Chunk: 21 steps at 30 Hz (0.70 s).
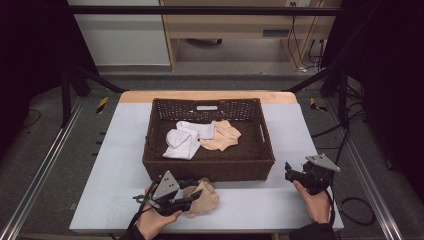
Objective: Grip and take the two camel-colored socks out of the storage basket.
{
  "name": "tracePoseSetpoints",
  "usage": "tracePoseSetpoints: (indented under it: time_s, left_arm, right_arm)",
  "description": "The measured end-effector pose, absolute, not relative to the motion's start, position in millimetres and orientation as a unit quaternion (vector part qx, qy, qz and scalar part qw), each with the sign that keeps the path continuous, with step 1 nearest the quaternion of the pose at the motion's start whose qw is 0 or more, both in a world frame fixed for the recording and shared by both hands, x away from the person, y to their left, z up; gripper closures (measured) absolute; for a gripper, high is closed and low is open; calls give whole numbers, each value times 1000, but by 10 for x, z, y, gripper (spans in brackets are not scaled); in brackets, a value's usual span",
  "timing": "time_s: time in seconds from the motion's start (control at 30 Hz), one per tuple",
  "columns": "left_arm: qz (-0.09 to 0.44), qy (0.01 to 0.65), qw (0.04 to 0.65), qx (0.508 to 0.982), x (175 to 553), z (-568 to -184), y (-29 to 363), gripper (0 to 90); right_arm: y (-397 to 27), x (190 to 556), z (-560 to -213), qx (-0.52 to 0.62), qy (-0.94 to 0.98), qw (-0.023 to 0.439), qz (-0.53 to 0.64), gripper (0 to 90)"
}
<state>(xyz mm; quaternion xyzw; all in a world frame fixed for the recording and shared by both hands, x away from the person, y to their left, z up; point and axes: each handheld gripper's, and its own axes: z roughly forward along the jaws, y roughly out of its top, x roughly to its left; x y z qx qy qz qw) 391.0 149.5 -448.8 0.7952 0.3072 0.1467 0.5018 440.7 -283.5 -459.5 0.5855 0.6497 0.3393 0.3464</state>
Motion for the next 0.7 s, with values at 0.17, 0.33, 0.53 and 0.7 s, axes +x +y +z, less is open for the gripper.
tracePoseSetpoints:
  time_s: [0.17, 0.33, 0.53, 0.7]
  left_arm:
    - [157, 328, 503, 784, 3868, -4475, 1733, 414]
    - [168, 363, 495, 771, 3850, -4524, 2042, 401]
    - [195, 406, 479, 753, 3897, -4601, 2355, 389]
    - [210, 426, 469, 744, 3926, -4628, 2482, 371]
  right_arm:
    - [-2841, 4405, -4593, 586, 648, 346, 340, 56]
    - [-2840, 4404, -4594, 586, 649, 345, 341, 57]
    - [-2840, 4404, -4599, 588, 650, 342, 339, 57]
    - [-2844, 4407, -4601, 587, 650, 342, 340, 56]
